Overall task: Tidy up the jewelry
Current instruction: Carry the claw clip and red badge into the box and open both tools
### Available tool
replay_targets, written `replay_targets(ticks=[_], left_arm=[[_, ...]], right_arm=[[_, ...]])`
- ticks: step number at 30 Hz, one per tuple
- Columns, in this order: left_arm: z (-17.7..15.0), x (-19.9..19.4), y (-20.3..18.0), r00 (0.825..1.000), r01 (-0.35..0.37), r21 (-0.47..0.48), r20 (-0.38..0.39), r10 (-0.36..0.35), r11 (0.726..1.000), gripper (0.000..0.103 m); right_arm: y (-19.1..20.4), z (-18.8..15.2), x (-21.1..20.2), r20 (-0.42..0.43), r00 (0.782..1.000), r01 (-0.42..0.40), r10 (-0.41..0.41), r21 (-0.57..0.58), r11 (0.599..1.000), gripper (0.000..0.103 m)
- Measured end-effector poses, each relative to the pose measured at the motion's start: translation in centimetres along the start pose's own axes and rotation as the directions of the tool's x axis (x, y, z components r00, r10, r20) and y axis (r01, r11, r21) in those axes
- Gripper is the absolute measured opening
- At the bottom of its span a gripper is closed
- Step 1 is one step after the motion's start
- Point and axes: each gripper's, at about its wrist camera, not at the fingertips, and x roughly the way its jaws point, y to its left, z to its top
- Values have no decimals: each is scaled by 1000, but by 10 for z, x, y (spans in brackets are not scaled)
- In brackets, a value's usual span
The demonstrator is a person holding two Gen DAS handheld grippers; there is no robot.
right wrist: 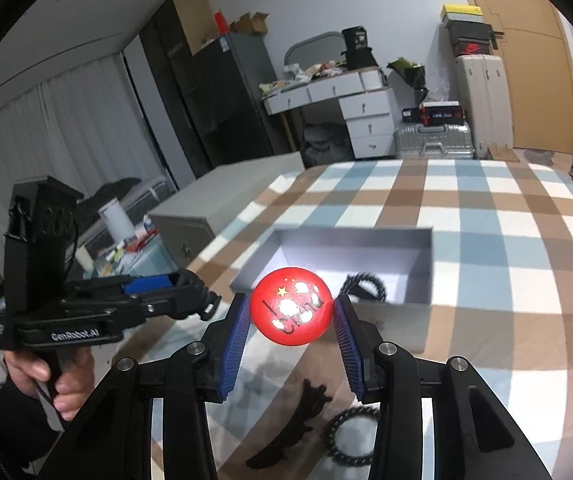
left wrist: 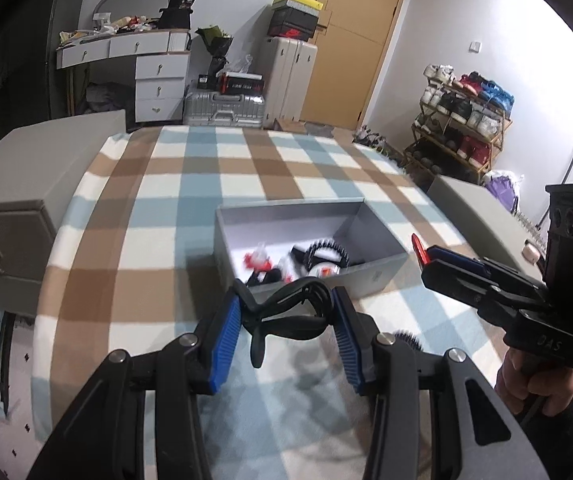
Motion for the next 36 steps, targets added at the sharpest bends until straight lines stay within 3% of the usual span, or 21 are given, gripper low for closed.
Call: replay_targets(ticks=[14,28,36], left_arm=[[32,41,-9,1000,14,31,-12,-13,999,39],[31,77,-1,990,60,-43,-128,-65,997,39],[34,77,-2,989,66,-51,-126,-72,996,39]], right_arm=[[-23,41,19,29,999,22,-22,18,1000,42],[-42,29,74,-123,985,121,-122,-17,993,42],[-38,26,82,-150,976,149,-158,-72,986,43]])
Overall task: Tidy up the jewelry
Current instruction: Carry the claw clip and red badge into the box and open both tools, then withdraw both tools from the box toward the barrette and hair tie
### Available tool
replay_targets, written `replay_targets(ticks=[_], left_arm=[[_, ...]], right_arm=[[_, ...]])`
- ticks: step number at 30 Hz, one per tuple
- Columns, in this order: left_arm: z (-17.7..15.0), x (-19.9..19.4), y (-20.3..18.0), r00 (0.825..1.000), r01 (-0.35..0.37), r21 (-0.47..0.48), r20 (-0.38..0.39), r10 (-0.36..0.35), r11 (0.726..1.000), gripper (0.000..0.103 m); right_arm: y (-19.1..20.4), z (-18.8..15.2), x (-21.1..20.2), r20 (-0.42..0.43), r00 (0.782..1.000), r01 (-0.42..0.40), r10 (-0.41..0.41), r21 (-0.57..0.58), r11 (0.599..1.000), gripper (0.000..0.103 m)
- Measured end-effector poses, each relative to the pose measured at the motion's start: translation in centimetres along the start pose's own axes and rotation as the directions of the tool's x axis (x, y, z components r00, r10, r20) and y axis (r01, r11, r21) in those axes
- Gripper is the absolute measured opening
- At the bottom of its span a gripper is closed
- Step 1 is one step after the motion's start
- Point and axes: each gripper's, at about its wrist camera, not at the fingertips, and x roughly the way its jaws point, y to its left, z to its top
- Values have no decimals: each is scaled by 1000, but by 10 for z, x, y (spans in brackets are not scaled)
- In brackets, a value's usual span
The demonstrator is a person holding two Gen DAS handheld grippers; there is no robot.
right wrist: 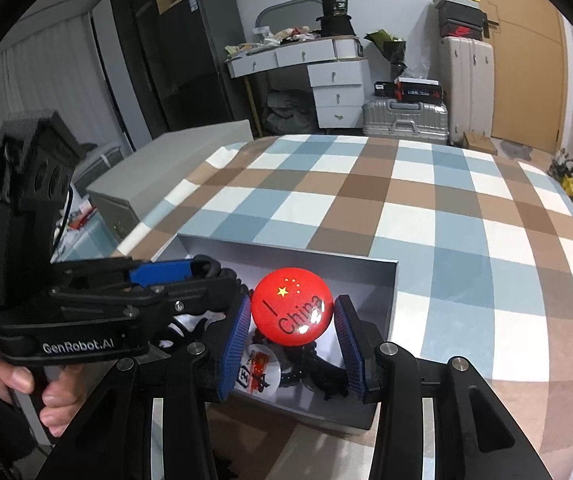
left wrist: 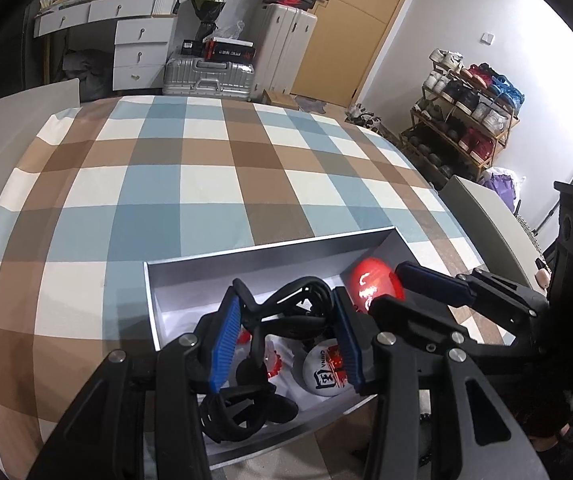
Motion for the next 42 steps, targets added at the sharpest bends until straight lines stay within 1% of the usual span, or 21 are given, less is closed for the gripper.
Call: replay_targets(ticks=[2,4,6,8,9,10,12,17,21,23,26,29,30,31,32,34,37,38,41,42], left_arm=[[0,1,-1,1000,-6,10,-12,6,1000,40],[-1,-1,-1,1000,-4,12,-14,4,1000,42],[-1,-4,-1,1000,-8,15,-10,8,1000,45],[-3,-10,-4,1000,-13,23,-1,13,1000,59],[-3,-11,-4,1000,-17,25,6,17,1000,61],[-4,-16,-5,1000,-23,29,14,23,999,62],[-5,-19,-6,999,-30,35,17,29,999,63],[-13,-31,-11,998,-48,44,30,46,998,63],[-19,-39,-17,997,-71,55,41,69,996,66],[-24,-44,-23,996,-77,67,59,73,995,68],[-32,-49,-30,994,-84,83,83,77,993,69],[-38,-50,-34,993,-85,85,87,77,993,72],[-40,-51,-34,994,-77,83,87,70,994,75],[-42,-52,-35,994,-67,79,87,60,995,80],[-45,-53,-36,995,-57,75,87,51,996,82],[-50,-55,-39,995,-49,71,90,42,996,82],[-58,-52,-46,997,-44,87,72,38,995,84],[-61,-48,-49,998,-38,97,51,33,995,87],[-73,-41,-54,1000,-6,115,10,5,993,90],[-78,-36,-56,1000,2,124,-18,0,992,90]], right_arm=[[2,-1,-3,12,1000,-1,1,-8,1000,46],[3,-2,-8,24,1000,-3,3,-8,1000,54],[4,-4,-16,36,999,2,-2,-4,1000,54],[5,-8,-30,63,998,20,-20,-3,1000,55],[4,-8,-35,72,997,28,-28,0,1000,58],[4,-10,-42,87,995,37,-37,5,999,62],[1,-13,-58,120,991,51,-53,23,998,64],[0,-19,-91,190,979,67,-75,48,997,65],[5,-22,-109,231,970,65,-75,51,997,72],[9,-26,-118,255,964,66,-76,48,997,74],[12,-31,-129,276,957,73,-84,50,996,79],[12,-37,-138,293,951,88,-101,59,994,86],[11,-40,-140,299,948,93,-108,66,994,89],[10,-42,-143,304,946,97,-115,74,993,91],[9,-45,-147,309,943,101,-122,85,991,93],[6,-52,-152,314,939,111,-138,102,989,98],[1,-63,-157,310,939,118,-152,125,985,100],[0,-67,-158,305,939,124,-159,132,983,100],[-3,-78,-160,284,942,138,-177,152,979,101],[-5,-82,-160,277,944,139,-180,160,977,101]])
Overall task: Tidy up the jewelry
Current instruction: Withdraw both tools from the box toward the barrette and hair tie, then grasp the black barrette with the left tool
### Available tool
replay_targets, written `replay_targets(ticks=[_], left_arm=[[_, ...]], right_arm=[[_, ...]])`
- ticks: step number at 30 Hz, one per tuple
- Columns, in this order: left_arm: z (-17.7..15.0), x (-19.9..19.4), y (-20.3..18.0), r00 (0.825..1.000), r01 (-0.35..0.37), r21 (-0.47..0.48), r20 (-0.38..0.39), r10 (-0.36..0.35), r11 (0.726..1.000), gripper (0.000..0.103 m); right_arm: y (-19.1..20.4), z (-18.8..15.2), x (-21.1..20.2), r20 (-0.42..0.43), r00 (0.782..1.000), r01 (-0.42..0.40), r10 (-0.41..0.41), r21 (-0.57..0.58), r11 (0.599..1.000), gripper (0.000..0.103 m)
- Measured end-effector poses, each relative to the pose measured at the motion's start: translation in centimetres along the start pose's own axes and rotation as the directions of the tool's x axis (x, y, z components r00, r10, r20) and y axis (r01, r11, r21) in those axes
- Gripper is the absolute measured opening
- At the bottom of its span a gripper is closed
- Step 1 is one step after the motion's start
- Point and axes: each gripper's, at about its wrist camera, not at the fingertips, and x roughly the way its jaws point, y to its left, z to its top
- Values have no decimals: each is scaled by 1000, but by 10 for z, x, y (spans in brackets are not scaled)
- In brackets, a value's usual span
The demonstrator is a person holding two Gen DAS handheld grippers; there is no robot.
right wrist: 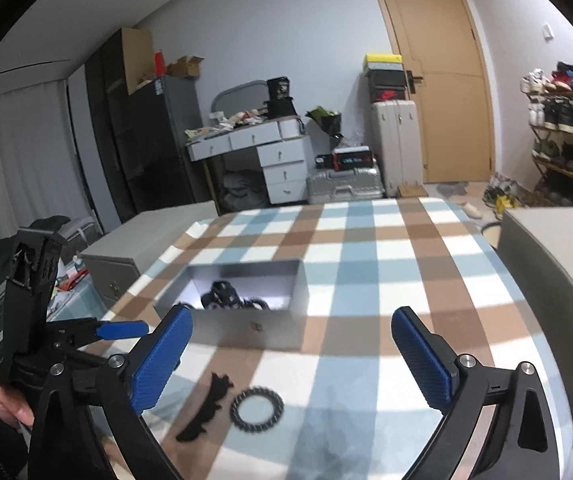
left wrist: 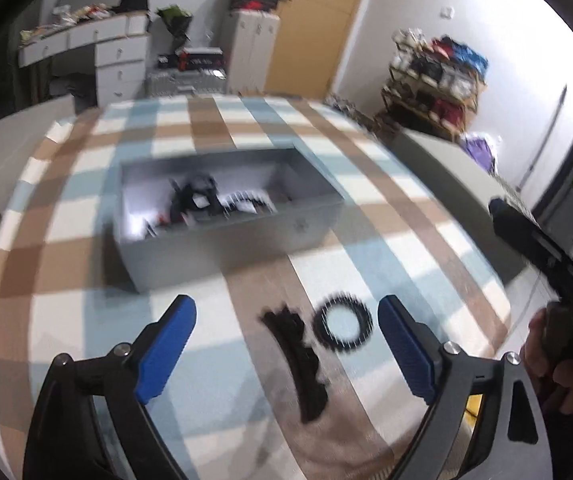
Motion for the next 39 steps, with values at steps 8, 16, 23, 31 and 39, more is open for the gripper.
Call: replay_targets(ticks=[8,16,23,31,39], left_arm=[[-25,28,-21,986,-57,137,-146,77,989,90],[-27,32,-24,986,-50,170,-151,77,984,71],[-24,31,-13,987,-66,101,-138,80,993,20],[-27,21,-11,991,-46,75,-120,55,996,10],[-20,-7,-7,996,-88,79,-29,90,993,10]], right_arm=[[-7,-23,-4,-51,998,41,-40,13,999,103],[-24,-37,-3,-111,991,86,-81,45,995,103],[-30,-43,-3,-127,988,97,-89,61,993,103],[-23,-50,5,-170,983,78,-69,48,996,103],[2,-54,30,-232,972,20,-23,-17,1000,103]])
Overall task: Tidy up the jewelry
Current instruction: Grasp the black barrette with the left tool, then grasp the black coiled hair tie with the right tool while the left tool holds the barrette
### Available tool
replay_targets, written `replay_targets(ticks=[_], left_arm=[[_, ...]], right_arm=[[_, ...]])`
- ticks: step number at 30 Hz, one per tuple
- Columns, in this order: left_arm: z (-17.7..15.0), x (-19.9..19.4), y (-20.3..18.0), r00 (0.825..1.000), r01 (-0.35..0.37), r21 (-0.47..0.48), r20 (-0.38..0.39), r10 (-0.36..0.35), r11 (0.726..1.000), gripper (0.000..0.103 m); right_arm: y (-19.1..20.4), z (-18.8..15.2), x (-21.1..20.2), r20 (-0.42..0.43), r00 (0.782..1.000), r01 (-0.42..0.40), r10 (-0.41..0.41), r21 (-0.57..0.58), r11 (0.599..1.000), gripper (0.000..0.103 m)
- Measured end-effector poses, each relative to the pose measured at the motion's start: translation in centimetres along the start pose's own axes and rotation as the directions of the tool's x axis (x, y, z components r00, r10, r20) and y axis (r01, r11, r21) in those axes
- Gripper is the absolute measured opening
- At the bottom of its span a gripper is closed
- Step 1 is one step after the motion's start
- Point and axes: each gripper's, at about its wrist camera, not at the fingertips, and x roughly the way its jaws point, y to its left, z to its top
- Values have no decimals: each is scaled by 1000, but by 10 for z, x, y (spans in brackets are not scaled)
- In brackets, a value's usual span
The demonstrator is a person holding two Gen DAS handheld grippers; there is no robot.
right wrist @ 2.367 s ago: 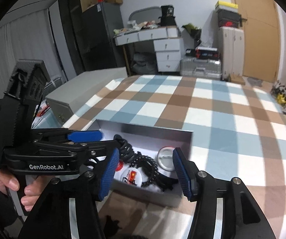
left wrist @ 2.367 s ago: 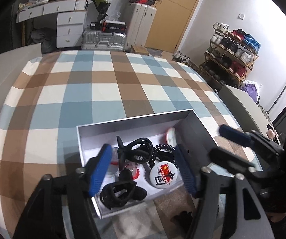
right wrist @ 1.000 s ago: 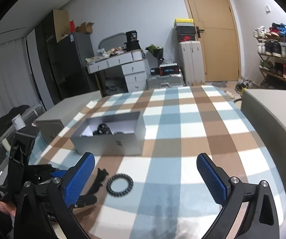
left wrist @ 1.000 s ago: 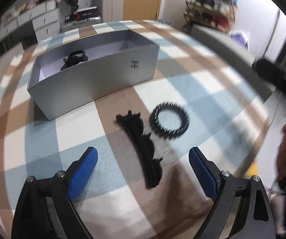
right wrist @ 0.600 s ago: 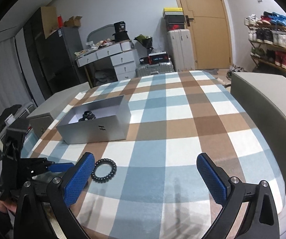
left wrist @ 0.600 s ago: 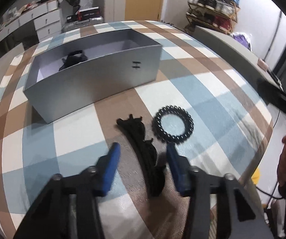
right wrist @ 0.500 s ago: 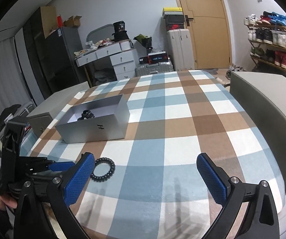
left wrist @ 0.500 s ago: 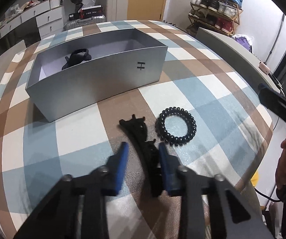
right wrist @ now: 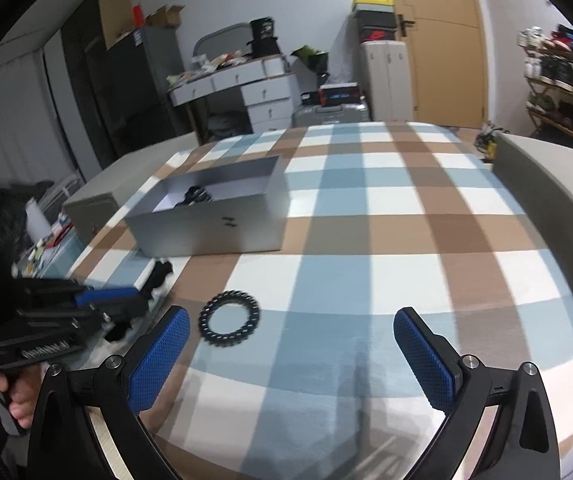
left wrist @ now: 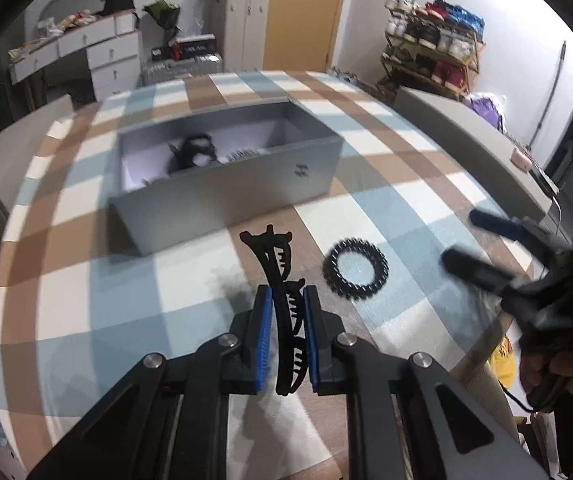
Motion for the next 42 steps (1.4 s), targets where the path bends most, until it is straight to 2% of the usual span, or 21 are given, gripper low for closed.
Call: replay_targets(ticks=[4,7,9,11,17,21,23,26,30,32,33,34,36,41,42], left_arm=[[4,-11,9,998,-32,-22,47,33,999,10],[4,-15,16,996,-59,-44,67,62,997,10],[4,-17,21,996,-51,-58,70,55,997,10],[4,-18,25,995,-57,-69,76,62,996,10],[0,-19,37,995,-63,-97,77,70,993,10],[-4,-22,41,995,-55,-116,82,65,992,10],[-4,-23,44,995,-49,-121,85,60,991,10],[-4,-25,47,994,-46,-128,91,58,991,10],[-5,-26,49,994,-46,-132,95,59,990,10],[-4,-27,50,993,-46,-135,98,59,990,10],[-3,-28,51,993,-47,-136,100,61,990,10],[-2,-28,51,993,-46,-139,103,60,989,10],[1,-28,53,993,-38,-142,107,54,989,10],[7,-27,57,992,-32,-156,117,50,987,10],[8,-27,57,992,-30,-156,117,49,987,10]], right_arm=[[18,-1,24,-72,997,-9,5,-54,998,101],[27,-1,35,-97,995,-32,27,-55,998,97],[31,1,40,-103,994,-52,46,-50,997,93],[36,2,44,-108,993,-44,37,-58,997,93],[42,4,54,-125,992,-8,-2,-76,997,81],[44,0,60,-153,988,-2,-12,-88,996,65],[47,-1,58,-149,989,11,-26,-99,995,63],[50,-2,57,-149,988,25,-43,-118,993,51],[55,-3,54,-134,990,17,-36,-143,990,43],[56,-1,49,-111,993,16,-32,-148,989,31],[56,1,48,-110,994,8,-24,-146,989,13],[54,3,47,-108,994,-1,-15,-142,990,9],[51,6,49,-114,993,-11,-4,-132,991,14],[41,6,51,-124,991,-66,56,-75,995,15],[40,5,49,-120,990,-81,72,-66,995,19]])
